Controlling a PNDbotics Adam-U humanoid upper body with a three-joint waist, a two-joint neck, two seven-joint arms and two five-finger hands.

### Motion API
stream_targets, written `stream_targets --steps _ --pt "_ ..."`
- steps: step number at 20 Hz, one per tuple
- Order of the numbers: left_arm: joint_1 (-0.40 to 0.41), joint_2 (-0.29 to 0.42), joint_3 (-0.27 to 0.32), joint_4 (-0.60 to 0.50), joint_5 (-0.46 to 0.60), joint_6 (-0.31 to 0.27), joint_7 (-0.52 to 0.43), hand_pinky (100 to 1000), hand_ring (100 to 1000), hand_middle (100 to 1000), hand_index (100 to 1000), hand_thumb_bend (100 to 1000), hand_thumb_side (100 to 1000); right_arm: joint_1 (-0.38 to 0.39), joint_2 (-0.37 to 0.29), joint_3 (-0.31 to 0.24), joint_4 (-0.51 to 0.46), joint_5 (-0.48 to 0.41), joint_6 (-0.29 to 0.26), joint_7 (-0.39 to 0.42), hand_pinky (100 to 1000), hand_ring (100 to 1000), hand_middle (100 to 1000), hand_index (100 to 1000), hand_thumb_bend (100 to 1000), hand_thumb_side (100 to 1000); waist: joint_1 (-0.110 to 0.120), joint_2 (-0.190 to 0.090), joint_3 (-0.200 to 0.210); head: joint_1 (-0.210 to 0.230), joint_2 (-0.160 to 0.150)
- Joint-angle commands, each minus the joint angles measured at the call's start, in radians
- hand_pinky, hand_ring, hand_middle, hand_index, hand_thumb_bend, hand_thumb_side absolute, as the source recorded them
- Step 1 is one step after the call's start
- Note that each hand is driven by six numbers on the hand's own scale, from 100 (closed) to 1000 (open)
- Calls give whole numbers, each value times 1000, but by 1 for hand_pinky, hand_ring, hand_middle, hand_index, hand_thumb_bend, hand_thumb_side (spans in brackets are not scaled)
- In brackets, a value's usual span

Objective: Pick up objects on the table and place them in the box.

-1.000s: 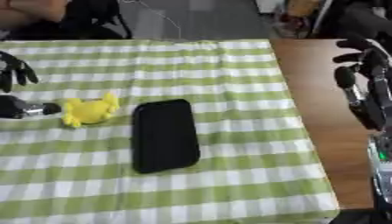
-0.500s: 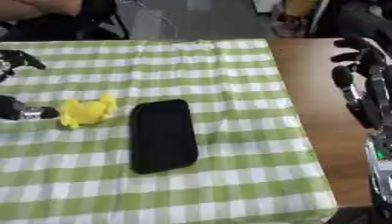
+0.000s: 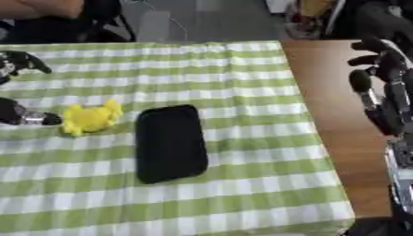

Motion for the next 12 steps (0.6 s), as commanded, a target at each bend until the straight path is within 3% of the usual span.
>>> stream_targets --steps 1,3,9,12 --pt "-44 57 -13 29 18 -8 -32 747 810 792 846 1000 589 -14 -29 0 -10 -3 -1 2 505 681 778 930 651 1000 4 -14 -1 -10 -11" --pt "-78 63 -36 76 31 -10 -63 746 788 774 838 1000 506 -14 -29 2 -9 -3 -1 4 505 681 778 931 651 1000 5 -16 -2 -9 -11" --pt "-203 31 -83 257 9 -16 -133 745 756 752 843 1000 451 -12 -29 5 -5 -5 -2 9 505 681 778 931 652 1000 5 -19 -1 -12 -11" --pt "-258 -1 -97 345 -26 -24 -149 746 755 749 849 936 414 -12 -28 6 -5 -6 -3 12 505 681 778 931 653 1000 5 -19 0 -13 -12"
